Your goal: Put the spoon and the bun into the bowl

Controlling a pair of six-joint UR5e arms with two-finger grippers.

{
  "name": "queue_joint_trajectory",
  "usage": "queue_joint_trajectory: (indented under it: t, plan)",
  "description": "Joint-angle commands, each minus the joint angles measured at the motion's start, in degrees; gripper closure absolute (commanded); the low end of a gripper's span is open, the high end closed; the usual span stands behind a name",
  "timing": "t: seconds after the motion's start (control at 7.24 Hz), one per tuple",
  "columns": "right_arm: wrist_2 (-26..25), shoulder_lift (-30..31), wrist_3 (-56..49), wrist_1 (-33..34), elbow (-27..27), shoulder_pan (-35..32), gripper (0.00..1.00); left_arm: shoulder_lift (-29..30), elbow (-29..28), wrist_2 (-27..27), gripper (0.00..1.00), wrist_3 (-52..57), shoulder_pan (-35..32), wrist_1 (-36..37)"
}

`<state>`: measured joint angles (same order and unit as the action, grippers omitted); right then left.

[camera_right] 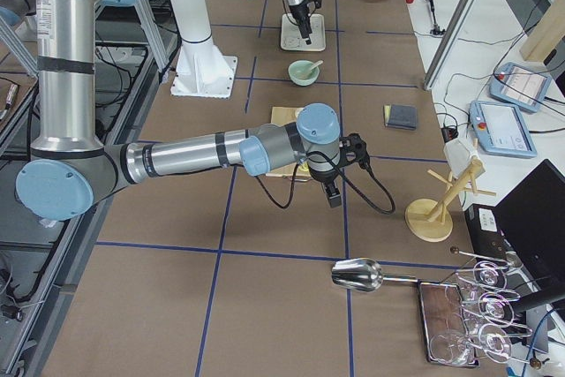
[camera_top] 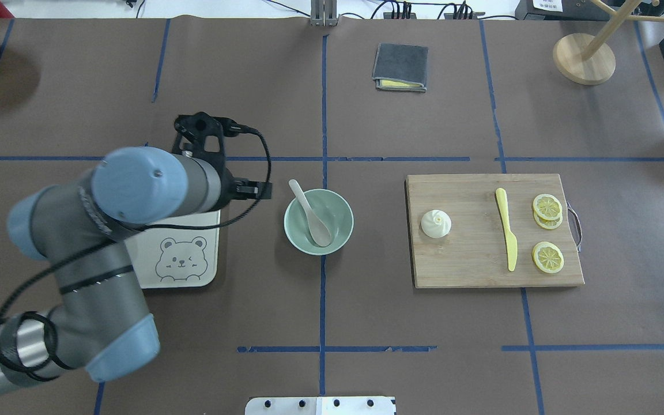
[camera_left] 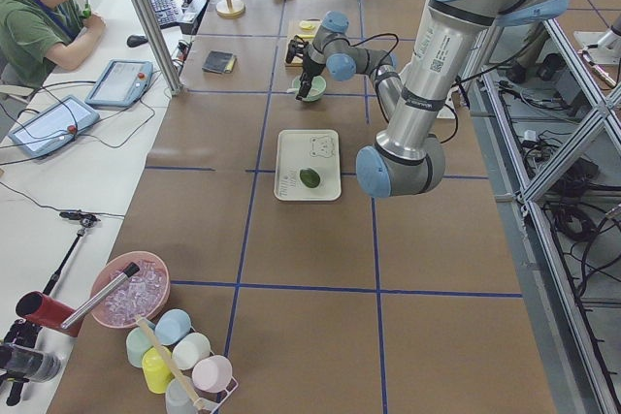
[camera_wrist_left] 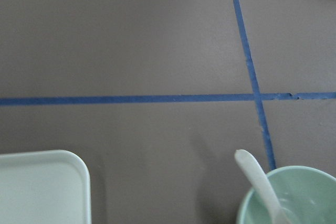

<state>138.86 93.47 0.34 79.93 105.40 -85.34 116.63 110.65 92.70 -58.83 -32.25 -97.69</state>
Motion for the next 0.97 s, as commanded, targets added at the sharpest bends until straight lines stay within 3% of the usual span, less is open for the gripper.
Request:
queue_joint_trajectory:
  t: [0.0,0.41,0.69,0.83]
  plan:
    - [0.09,-0.05,0.01,-0.04,1.03,1.14,0.00,-7.97,2.38,10.35,0.00,27.76,-13.81,-0.65]
    - [-0.17,-0.22,1.32,-0.04,3.66,1.84,0.00,-16.16,-4.17,27.57,0.00,67.51,-41.31,-0.13]
    - [-0.09,-3.55,5.34,-0.04,6.72,6.04,0.00,-22.56,-13.93,42.84,0.00,71.67,-54.18,-0.21]
    - [-0.26,-5.13,13.73,-0.04,8.66,9.81,0.00,-27.72,-14.23,43.87,0.00,71.67,-55.62,-0.13]
